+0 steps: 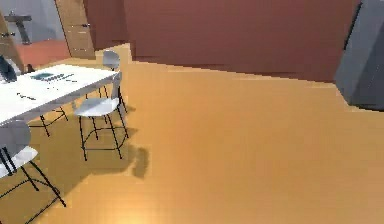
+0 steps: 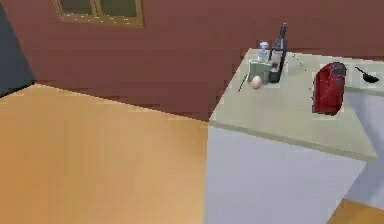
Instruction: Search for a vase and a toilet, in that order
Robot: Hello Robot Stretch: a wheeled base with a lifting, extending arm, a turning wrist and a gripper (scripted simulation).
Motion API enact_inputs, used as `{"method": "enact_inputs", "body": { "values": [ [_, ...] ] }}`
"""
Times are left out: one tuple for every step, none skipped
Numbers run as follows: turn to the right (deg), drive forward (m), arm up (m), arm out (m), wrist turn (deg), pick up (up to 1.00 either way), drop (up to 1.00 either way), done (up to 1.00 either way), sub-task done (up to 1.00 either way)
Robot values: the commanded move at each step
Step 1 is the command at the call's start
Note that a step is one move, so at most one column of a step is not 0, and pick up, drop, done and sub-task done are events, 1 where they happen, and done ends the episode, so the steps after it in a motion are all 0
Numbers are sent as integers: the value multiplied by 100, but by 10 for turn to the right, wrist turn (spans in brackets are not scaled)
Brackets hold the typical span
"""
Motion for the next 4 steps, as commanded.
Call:
{"method": "enact_inputs", "body": {
  "values": [
    [0, 100, 0, 0, 0, 0, 0, 0, 0],
    [0, 85, 0, 0, 0, 0, 0, 0, 0],
    [-210, 0, 0, 0, 0, 0, 0, 0, 0],
    [0, 100, 0, 0, 0, 0, 0, 0, 0]
  ]
}}
